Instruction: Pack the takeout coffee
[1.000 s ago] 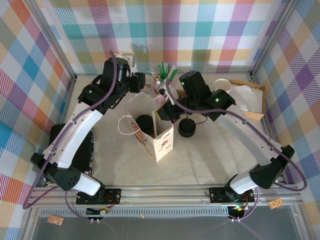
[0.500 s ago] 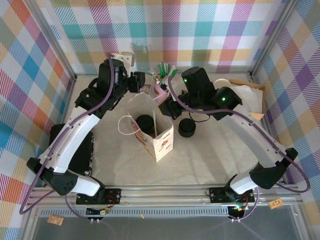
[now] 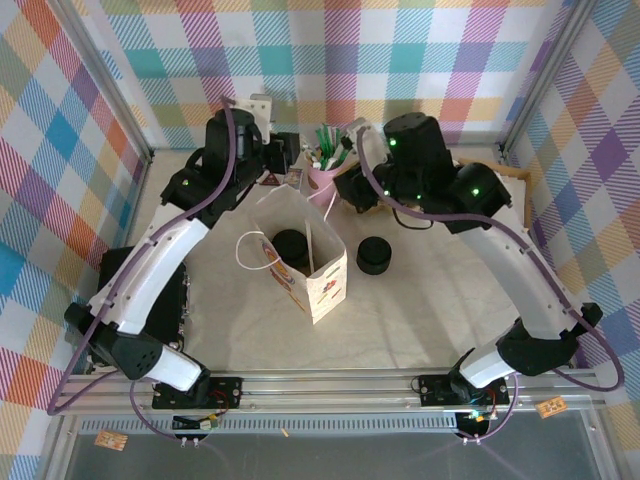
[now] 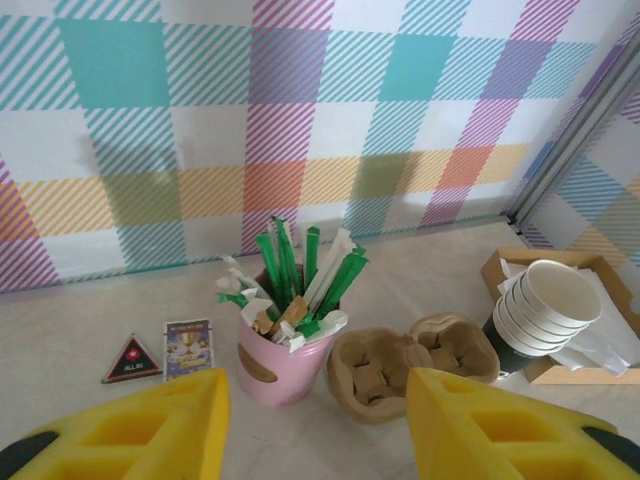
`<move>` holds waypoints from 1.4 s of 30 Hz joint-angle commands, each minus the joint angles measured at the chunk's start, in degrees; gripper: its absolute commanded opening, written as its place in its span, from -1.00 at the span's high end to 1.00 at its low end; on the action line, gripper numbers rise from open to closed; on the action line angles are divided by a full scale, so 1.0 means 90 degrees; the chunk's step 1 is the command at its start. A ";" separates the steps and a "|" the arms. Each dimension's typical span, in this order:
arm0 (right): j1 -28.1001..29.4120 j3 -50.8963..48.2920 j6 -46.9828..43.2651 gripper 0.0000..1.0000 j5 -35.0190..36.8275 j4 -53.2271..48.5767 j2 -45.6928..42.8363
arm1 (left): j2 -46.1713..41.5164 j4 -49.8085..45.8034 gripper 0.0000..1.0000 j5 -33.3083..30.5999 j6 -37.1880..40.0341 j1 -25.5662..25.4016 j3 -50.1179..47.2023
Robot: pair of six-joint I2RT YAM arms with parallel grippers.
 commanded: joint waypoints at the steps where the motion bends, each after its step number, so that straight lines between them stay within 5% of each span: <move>1: -0.0581 0.0334 0.0404 0.66 0.0398 -0.0160 0.0035 | 0.0329 0.0275 0.01 0.0229 0.0076 -0.0135 0.0471; 16: -0.4152 0.0715 0.1623 0.54 0.0541 -0.0949 0.0506 | 0.1818 -0.0109 0.01 0.0609 0.0667 -0.1084 0.2068; 30: -0.5811 -0.0208 0.2753 0.27 0.0380 -0.0865 0.1515 | 0.2318 -0.0577 -0.03 0.0899 0.1030 -0.1190 0.2535; 42: -0.6193 -0.0029 0.2831 -0.01 0.0598 -0.0993 0.2543 | 0.2751 -0.0579 -0.12 0.0953 0.0879 -0.1205 0.2972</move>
